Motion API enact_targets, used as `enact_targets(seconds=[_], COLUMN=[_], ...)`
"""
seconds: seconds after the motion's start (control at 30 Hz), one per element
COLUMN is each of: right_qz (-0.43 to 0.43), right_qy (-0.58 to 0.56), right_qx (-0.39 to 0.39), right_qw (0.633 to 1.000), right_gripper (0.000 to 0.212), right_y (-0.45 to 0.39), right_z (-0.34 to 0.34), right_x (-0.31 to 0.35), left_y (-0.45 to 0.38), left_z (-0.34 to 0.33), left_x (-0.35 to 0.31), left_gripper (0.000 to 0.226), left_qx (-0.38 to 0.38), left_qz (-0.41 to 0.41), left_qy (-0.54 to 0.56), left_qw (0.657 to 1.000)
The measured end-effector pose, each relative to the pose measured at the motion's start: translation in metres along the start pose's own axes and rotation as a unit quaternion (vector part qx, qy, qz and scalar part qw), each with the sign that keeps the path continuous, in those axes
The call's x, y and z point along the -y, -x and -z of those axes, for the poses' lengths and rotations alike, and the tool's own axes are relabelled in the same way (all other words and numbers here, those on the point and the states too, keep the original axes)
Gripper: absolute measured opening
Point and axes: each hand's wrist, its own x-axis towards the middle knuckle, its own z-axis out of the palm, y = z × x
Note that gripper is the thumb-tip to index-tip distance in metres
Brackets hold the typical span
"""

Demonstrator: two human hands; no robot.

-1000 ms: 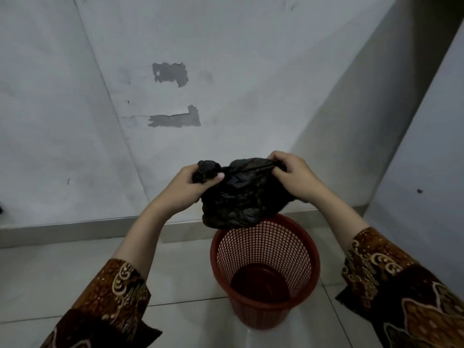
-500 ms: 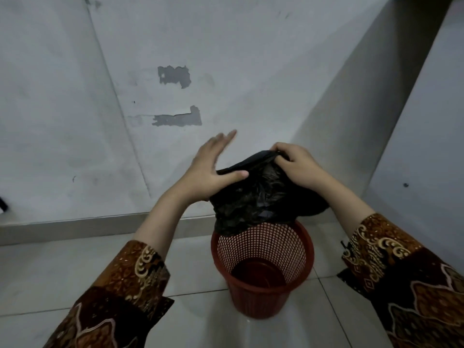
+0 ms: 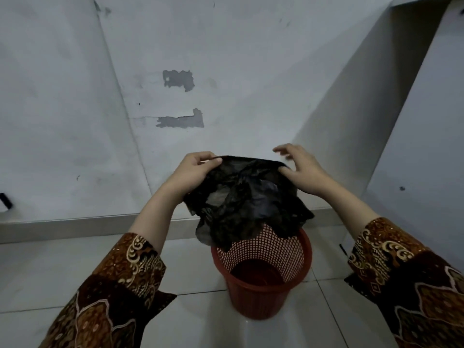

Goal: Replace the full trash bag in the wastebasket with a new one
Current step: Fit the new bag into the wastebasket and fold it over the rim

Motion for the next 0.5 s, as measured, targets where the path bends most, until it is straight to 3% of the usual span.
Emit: enact_targets(seconds=[0.07, 0.17, 0.23, 0.3, 0.37, 0.5], right_qz=[0.043, 0.072, 0.096, 0.128, 0.137, 0.073], right_qy=[-0.029, -0.149, -0.102, -0.010, 0.032, 0.018], right_qx=[0.002, 0.027, 0.074, 0.095, 0.085, 0.017], right_qw=[0.999, 0.986, 0.987, 0.987, 0.986, 0.997], right_gripper=[0.039, 0.032, 0.041, 0.034, 0.020, 0.029], right_y=[0.000, 0.005, 0.006, 0.005, 0.002, -0.004], right_z=[0.004, 0.004, -0.005, -0.016, -0.021, -0.010], right_x=[0.019, 0.060, 0.075, 0.074, 0.062, 0.036], left_y=[-0.005, -0.008, -0.009, -0.008, -0.007, -0.002], left_z=[-0.007, -0.021, -0.026, -0.027, -0.023, -0.007], left_x=[-0.003, -0.008, -0.012, -0.014, -0.014, -0.010], left_gripper=[0.023, 0.023, 0.025, 0.027, 0.028, 0.022], left_qx=[-0.072, -0.105, -0.110, -0.118, -0.129, -0.108], left_qz=[0.002, 0.001, -0.002, -0.002, 0.000, 0.023], left_qy=[0.033, 0.065, 0.095, 0.115, 0.117, 0.068], left_qw=[0.997, 0.992, 0.989, 0.986, 0.985, 0.992])
